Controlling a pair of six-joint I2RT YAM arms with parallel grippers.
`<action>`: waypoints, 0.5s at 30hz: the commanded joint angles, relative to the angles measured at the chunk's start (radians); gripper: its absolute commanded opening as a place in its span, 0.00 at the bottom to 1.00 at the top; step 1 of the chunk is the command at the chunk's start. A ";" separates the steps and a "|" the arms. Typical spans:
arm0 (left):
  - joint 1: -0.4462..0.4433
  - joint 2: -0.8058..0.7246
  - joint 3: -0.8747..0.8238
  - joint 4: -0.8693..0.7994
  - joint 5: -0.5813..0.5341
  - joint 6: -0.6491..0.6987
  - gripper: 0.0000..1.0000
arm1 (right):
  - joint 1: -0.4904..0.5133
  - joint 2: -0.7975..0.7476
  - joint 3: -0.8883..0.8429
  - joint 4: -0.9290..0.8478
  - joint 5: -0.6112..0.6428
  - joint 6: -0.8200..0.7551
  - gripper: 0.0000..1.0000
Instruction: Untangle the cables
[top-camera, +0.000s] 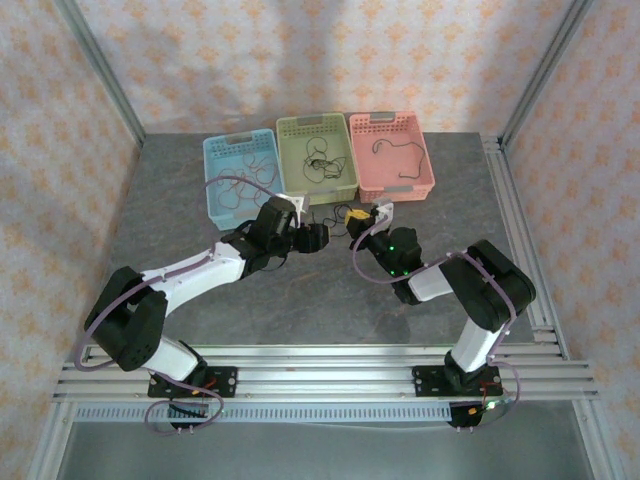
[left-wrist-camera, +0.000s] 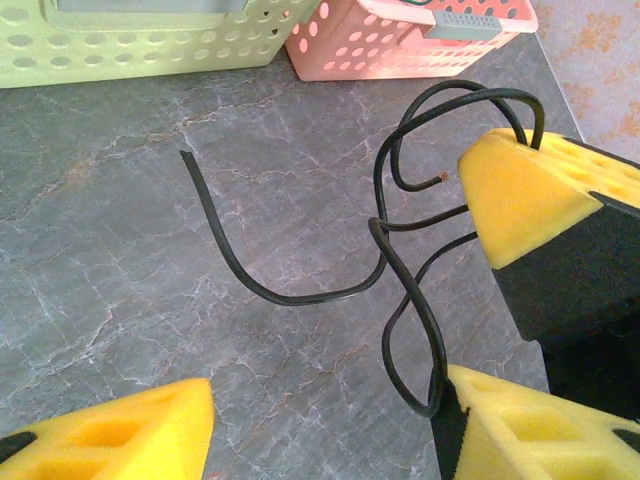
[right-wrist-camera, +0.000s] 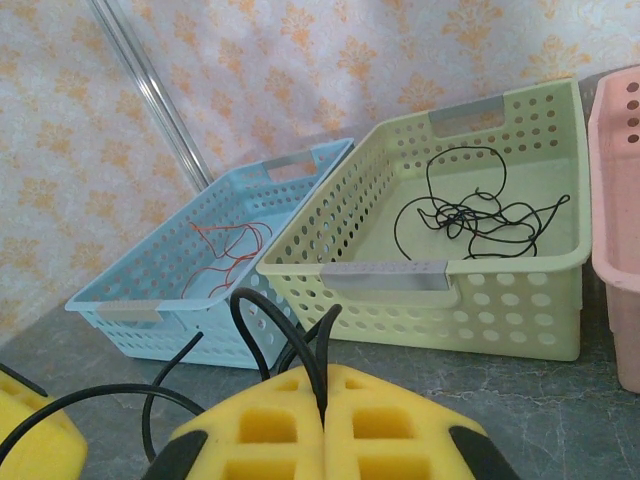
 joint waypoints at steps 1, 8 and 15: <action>0.010 -0.022 -0.005 -0.014 -0.062 -0.019 0.60 | 0.001 -0.024 -0.011 0.011 0.021 -0.015 0.00; 0.063 -0.071 -0.065 0.002 -0.127 -0.097 0.63 | 0.004 -0.010 -0.004 0.035 -0.010 -0.008 0.00; 0.127 -0.094 -0.115 0.048 -0.103 -0.161 0.64 | 0.004 0.004 0.005 0.052 -0.054 0.006 0.00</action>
